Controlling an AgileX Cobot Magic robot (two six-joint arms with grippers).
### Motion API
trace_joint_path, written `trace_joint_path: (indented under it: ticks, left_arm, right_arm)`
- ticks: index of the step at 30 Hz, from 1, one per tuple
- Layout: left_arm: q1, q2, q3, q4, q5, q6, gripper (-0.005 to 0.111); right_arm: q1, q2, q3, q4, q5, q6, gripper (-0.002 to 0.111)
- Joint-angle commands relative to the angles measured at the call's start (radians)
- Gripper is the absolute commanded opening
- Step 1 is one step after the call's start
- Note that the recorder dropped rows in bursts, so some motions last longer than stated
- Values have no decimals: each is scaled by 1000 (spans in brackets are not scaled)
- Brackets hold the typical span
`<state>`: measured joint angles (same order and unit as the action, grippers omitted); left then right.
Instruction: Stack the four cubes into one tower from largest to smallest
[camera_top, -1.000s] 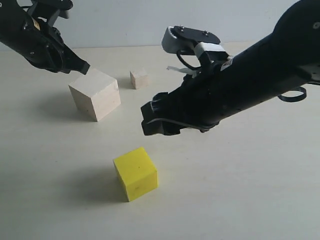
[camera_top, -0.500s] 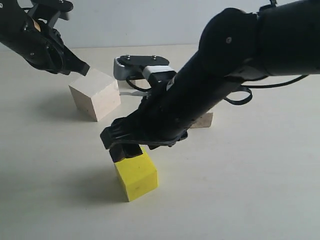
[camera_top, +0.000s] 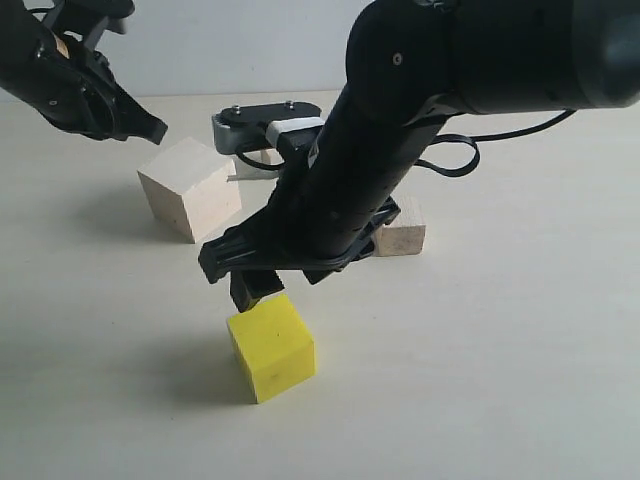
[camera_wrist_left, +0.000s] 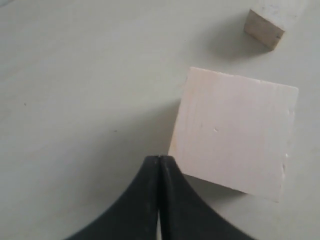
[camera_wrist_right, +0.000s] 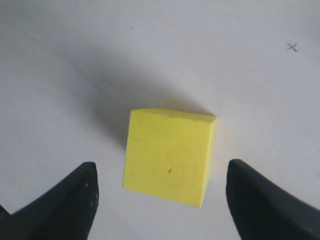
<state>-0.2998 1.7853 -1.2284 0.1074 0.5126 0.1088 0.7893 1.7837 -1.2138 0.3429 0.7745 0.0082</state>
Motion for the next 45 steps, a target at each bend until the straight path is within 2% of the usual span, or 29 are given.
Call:
trace_joint_path:
  ticks: [1,10,20,26,33,36,45]
  left_arm:
    - [33,39,-16,7,-66,-8,0]
    - [31,221,-187,7,14,-8,0]
    - [31,353,-354,5,40,-8,0]
    - [31,409,-378,-65,60,2,0]
    - [31,428,-394,-222,86,129,0]
    - [31,428,-394,-279,122,176,0]
    - [31,428,-394,-334,266,176,0]
  right_arm:
    - [2,-3,-10,-11,4,2,69]
    - [2,-3,-10,-11,46,20,69]
    - [2,-3,-10,-6,44,45,69]
    - [2,-3,-10,-4,40,48,69]
    - [2,-3,-10,-2,27,48,69]
    - [2,-3,-10,-2,23,48,69]
    - [2,-3,-10,-2,13,48,69]
